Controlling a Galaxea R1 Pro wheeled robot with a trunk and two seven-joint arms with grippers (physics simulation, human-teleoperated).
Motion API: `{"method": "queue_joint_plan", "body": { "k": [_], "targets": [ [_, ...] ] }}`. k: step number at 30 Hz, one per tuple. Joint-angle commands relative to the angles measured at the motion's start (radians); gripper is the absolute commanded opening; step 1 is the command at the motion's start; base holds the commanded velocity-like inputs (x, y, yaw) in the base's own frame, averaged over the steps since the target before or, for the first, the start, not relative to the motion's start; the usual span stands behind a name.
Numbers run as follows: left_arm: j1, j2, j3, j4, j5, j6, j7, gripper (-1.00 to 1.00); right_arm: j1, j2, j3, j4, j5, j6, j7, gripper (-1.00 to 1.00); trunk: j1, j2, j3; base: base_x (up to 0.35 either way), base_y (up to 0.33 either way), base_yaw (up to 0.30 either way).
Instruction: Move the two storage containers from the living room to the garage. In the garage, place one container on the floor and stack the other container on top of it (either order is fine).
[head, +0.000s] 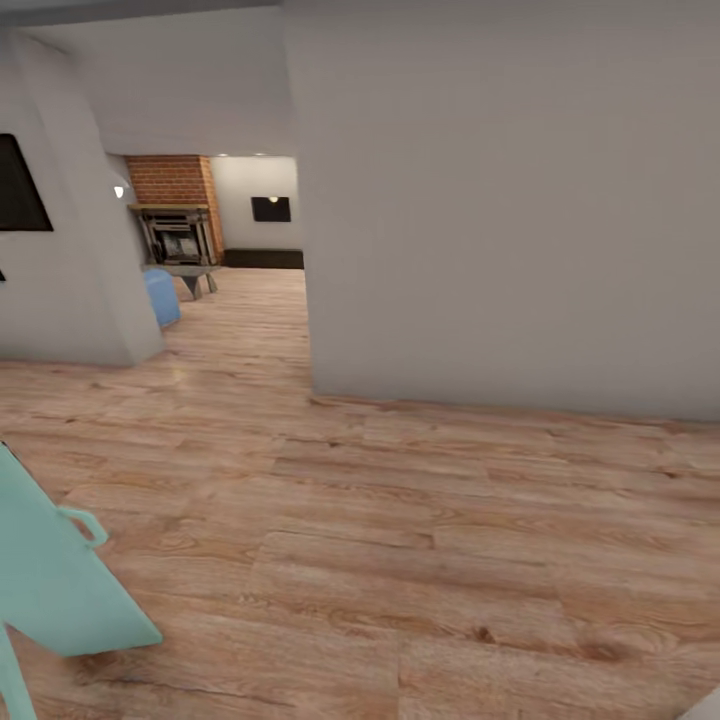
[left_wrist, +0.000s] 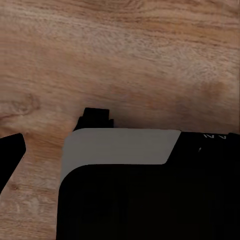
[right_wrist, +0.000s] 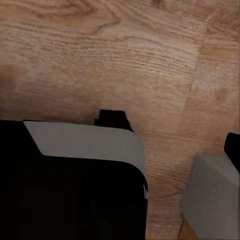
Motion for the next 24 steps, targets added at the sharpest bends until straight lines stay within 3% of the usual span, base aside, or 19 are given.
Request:
{"method": "queue_joint_plan", "body": {
  "k": [1, 6, 24],
  "targets": [
    [-0.001, 0.0, 0.002, 0.0, 0.008, 0.001, -0.001, 1.0, -0.001, 0.001, 0.008, 0.003, -0.01, -0.006, -0.001, 1.0, 0.001, 0.0, -0.001, 0.322, 0.0, 0.268],
    [-0.001, 0.0, 0.002, 0.0, 0.008, 0.001, -0.001, 1.0, -0.001, 0.001, 0.008, 0.003, -0.01, -0.006, -0.001, 1.0, 0.001, 0.0, -0.001, 0.322, 0.0, 0.172],
    [-0.001, 0.0, 0.002, 0.0, 0.008, 0.001, -0.001, 1.0, -0.001, 0.001, 0.008, 0.003, -0.01, -0.006, -0.001, 1.0, 0.001, 0.0, -0.001, 0.322, 0.0, 0.006]
  ]
}}
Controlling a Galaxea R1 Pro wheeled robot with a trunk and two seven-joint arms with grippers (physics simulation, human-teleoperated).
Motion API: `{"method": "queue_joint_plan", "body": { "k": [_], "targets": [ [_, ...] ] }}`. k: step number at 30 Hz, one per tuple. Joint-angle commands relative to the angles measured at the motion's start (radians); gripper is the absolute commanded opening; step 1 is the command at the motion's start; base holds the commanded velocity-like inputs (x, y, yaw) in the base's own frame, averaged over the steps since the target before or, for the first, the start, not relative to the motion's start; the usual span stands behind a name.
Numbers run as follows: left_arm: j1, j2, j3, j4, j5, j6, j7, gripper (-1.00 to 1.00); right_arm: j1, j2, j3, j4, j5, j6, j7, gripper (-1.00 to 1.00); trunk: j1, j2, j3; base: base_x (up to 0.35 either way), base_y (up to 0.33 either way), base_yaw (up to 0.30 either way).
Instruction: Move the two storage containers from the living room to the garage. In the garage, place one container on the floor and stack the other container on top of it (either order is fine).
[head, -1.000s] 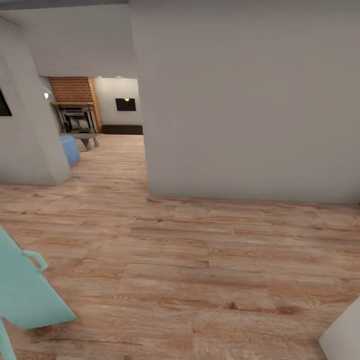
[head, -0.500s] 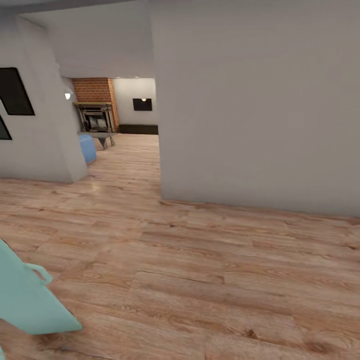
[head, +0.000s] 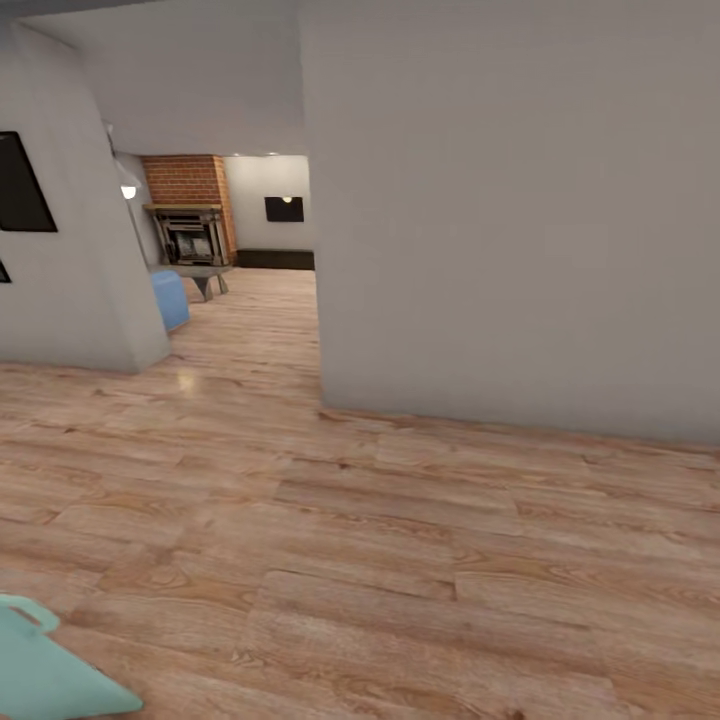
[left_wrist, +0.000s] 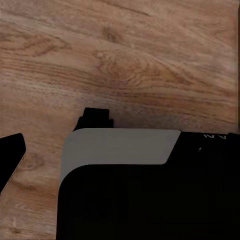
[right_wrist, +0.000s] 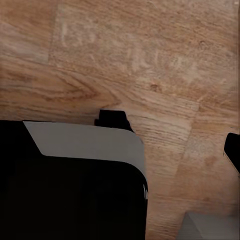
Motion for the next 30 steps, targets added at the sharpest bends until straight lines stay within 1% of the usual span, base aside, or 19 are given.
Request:
{"method": "queue_joint_plan", "body": {
  "k": [1, 30],
  "targets": [
    [0.0, 0.0, 0.002, 0.0, 0.008, 0.001, -0.001, 1.0, -0.001, 0.001, 0.008, 0.003, -0.01, -0.006, -0.001, 1.0, 0.001, 0.0, -0.001, 0.322, 0.0, 0.0],
    [0.0, 0.0, 0.002, 0.0, 0.008, 0.001, -0.001, 1.0, -0.001, 0.001, 0.008, 0.003, -0.009, -0.006, -0.001, 1.0, 0.001, 0.0, -0.001, 0.322, 0.0, 0.0]
  ]
}}
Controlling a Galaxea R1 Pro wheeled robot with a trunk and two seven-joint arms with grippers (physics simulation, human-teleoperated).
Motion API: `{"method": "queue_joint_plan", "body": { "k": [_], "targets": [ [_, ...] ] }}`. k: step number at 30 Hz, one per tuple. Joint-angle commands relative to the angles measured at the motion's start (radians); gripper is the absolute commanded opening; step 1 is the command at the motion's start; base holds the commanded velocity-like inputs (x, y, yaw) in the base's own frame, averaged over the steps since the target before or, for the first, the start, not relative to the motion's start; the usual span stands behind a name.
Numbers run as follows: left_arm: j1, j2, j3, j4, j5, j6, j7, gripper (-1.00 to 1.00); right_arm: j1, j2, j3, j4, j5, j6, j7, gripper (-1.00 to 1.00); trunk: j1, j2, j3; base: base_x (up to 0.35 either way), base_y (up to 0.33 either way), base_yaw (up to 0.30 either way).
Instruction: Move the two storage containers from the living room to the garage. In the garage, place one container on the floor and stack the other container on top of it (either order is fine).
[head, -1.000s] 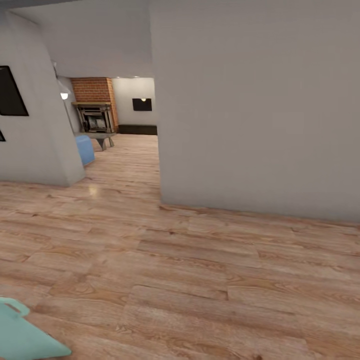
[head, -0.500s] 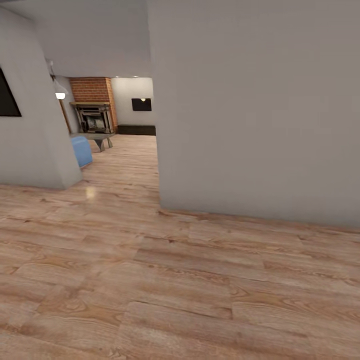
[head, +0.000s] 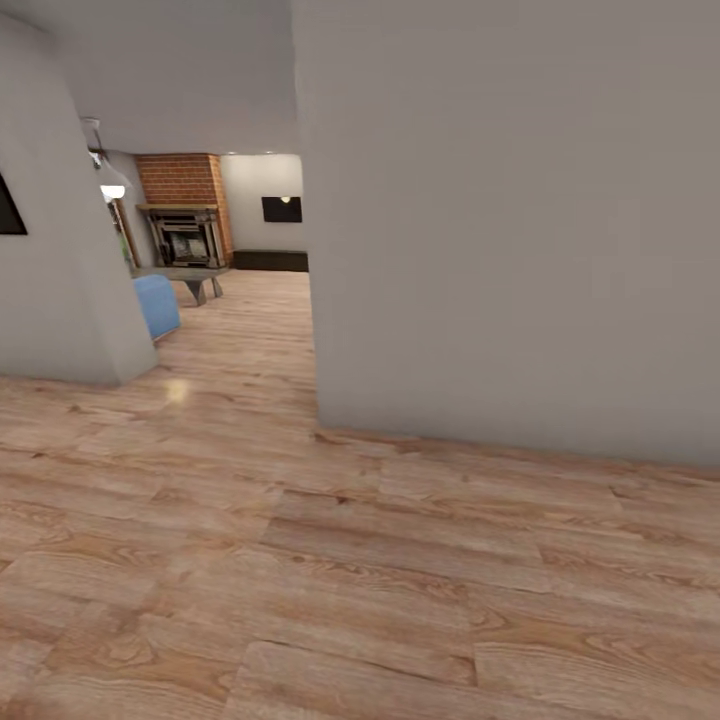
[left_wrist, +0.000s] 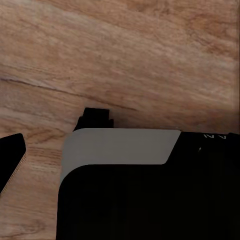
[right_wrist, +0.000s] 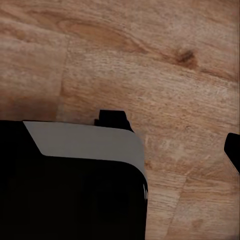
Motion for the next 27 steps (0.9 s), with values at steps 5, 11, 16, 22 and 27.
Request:
{"method": "queue_joint_plan", "body": {
  "k": [5, 11, 16, 22, 27],
  "targets": [
    [0.0, 0.0, 0.002, 0.0, 0.008, 0.001, -0.001, 1.0, -0.001, 0.001, 0.008, 0.003, -0.01, -0.006, -0.001, 1.0, 0.001, 0.0, -0.001, 0.322, 0.0, 0.179],
    [0.0, 0.0, 0.002, 0.0, 0.008, 0.001, -0.001, 1.0, -0.001, 0.001, 0.008, 0.003, -0.011, -0.006, -0.001, 1.0, 0.001, 0.0, -0.001, 0.322, 0.0, 0.267],
    [0.0, 0.0, 0.002, 0.0, 0.008, 0.001, -0.001, 1.0, -0.001, 0.001, 0.008, 0.003, -0.011, -0.006, -0.001, 1.0, 0.001, 0.0, -0.001, 0.322, 0.0, 0.271],
    [0.0, 0.0, 0.002, 0.0, 0.008, 0.001, -0.001, 1.0, -0.001, 0.001, 0.008, 0.003, -0.01, -0.006, -0.001, 1.0, 0.001, 0.0, -0.001, 0.322, 0.0, 0.271],
    [0.0, 0.0, 0.002, 0.0, 0.008, 0.001, -0.001, 1.0, -0.001, 0.001, 0.008, 0.003, -0.011, -0.006, -0.001, 1.0, 0.001, 0.0, -0.001, 0.322, 0.0, 0.271]
  ]
}}
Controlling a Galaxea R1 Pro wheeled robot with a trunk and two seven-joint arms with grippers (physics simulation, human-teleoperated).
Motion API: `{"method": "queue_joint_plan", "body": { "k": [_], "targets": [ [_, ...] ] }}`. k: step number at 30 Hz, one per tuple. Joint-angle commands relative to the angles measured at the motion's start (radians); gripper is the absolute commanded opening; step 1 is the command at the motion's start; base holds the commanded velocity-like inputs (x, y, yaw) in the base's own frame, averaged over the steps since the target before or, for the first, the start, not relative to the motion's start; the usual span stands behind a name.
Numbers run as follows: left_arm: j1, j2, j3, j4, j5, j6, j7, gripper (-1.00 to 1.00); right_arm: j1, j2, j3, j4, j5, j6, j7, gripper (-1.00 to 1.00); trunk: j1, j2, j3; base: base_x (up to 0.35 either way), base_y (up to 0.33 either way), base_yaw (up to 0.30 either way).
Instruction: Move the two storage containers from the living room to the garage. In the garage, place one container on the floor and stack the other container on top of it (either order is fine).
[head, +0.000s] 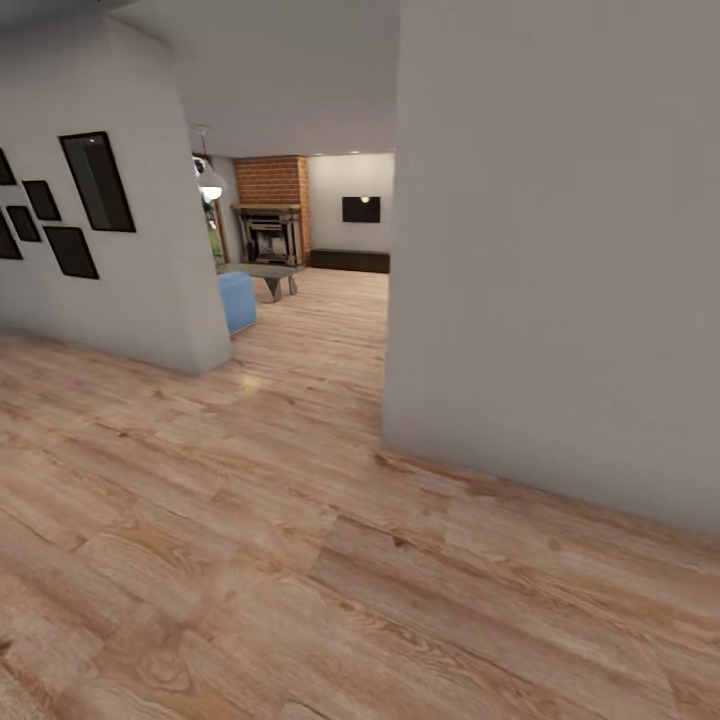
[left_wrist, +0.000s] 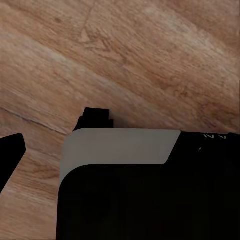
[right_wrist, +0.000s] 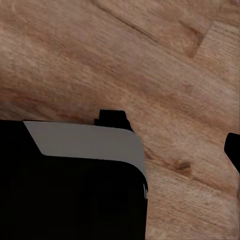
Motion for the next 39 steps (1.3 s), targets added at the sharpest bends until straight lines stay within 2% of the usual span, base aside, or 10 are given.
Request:
{"method": "queue_joint_plan", "body": {
  "k": [1, 21, 39],
  "targets": [
    [-0.001, 0.0, 0.002, 0.0, 0.008, 0.001, -0.001, 1.0, -0.001, 0.001, 0.008, 0.003, -0.01, -0.006, -0.001, 1.0, 0.001, 0.0, -0.001, 0.322, 0.0, 0.271],
    [-0.001, 0.0, 0.002, 0.0, 0.008, 0.001, -0.001, 1.0, -0.001, 0.0, 0.008, 0.003, -0.01, -0.006, -0.001, 1.0, 0.001, 0.0, -0.001, 0.322, 0.0, 0.262],
    [-0.001, 0.0, 0.002, 0.0, 0.008, 0.002, -0.001, 1.0, -0.001, 0.001, 0.008, 0.003, -0.009, -0.006, -0.001, 1.0, 0.001, 0.0, -0.001, 0.322, 0.0, 0.017]
  ]
}}
